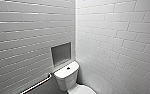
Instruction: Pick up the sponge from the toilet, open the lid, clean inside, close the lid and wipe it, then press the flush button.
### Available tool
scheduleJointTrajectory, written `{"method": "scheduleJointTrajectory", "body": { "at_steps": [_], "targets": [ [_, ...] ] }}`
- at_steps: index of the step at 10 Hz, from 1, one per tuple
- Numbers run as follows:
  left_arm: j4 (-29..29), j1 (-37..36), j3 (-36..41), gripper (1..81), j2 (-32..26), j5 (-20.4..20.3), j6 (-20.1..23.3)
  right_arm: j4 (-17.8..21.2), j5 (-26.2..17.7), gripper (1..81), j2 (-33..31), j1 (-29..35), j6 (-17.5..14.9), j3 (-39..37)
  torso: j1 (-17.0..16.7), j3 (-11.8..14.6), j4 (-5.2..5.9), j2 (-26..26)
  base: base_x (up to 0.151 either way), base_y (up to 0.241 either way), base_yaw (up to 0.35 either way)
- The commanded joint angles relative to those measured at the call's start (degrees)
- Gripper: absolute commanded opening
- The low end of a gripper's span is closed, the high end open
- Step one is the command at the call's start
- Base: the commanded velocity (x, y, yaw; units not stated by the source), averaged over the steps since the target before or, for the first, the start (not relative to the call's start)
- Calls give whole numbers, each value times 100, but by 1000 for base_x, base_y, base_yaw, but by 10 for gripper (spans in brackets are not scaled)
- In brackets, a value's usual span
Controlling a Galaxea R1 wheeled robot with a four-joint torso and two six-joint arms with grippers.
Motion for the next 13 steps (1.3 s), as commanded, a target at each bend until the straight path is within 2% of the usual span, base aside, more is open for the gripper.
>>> {"method": "scheduleJointTrajectory", "body": {
  "at_steps": [1,13],
  "targets": [
    [31,-188,82,811,-112,225,42,-45,-292,10,-135,200,-13,86,0,0,0,0,66,0,0],
    [49,-197,73,811,-77,190,42,-71,-292,10,-144,147,-13,103,-11,0,0,0,84,0,0]
  ]
}}
